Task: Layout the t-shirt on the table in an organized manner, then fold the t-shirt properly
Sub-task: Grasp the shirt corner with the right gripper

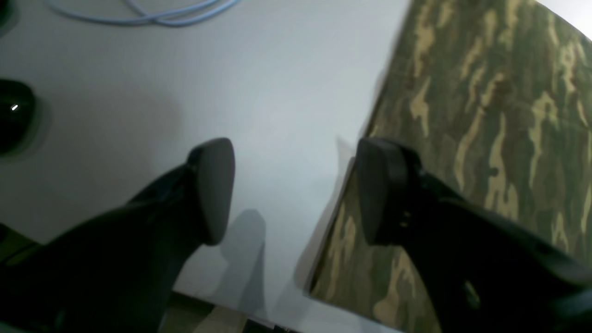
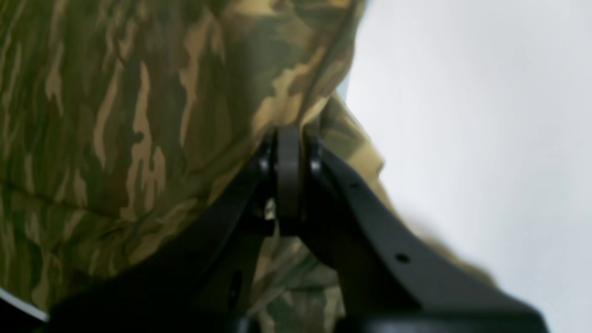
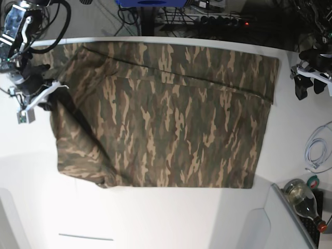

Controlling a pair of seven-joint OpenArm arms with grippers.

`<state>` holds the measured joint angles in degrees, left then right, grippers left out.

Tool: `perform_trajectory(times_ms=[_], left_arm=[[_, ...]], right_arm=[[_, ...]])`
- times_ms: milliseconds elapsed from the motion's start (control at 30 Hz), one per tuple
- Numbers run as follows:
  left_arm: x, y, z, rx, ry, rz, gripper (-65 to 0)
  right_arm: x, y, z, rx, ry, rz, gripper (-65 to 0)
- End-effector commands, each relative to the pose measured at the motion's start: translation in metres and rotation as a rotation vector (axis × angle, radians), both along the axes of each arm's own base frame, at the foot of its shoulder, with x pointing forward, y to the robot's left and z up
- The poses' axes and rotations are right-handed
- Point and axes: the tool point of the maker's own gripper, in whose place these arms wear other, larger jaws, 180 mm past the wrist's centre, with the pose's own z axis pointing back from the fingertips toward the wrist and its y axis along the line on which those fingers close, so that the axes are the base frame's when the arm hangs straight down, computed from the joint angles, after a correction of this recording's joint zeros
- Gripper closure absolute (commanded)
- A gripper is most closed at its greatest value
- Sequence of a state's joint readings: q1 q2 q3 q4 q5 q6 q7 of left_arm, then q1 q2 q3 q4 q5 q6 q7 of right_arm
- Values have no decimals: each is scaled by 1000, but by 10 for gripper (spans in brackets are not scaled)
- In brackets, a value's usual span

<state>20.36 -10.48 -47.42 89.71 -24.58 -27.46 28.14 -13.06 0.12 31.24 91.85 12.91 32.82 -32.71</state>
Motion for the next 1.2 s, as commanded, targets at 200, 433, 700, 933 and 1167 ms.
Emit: perform_trajectory(times_ms=[200, 433, 700, 933, 1167], left_arm=[[10, 8, 10, 9, -44, 8, -395], [7, 11, 6, 6, -36, 15, -395], [6, 14, 7, 15, -30, 11, -395], [5, 16, 8, 21, -27, 11, -395], [6, 17, 10, 23, -31, 9, -395]], right_arm=[[-1, -10, 5, -7, 15, -30, -303], [83, -38, 34, -13, -91, -34, -422], [145, -72, -20, 226, 44, -149, -423], [138, -63, -47, 316, 81, -203, -425], [135, -23, -61, 272, 146, -68, -419]])
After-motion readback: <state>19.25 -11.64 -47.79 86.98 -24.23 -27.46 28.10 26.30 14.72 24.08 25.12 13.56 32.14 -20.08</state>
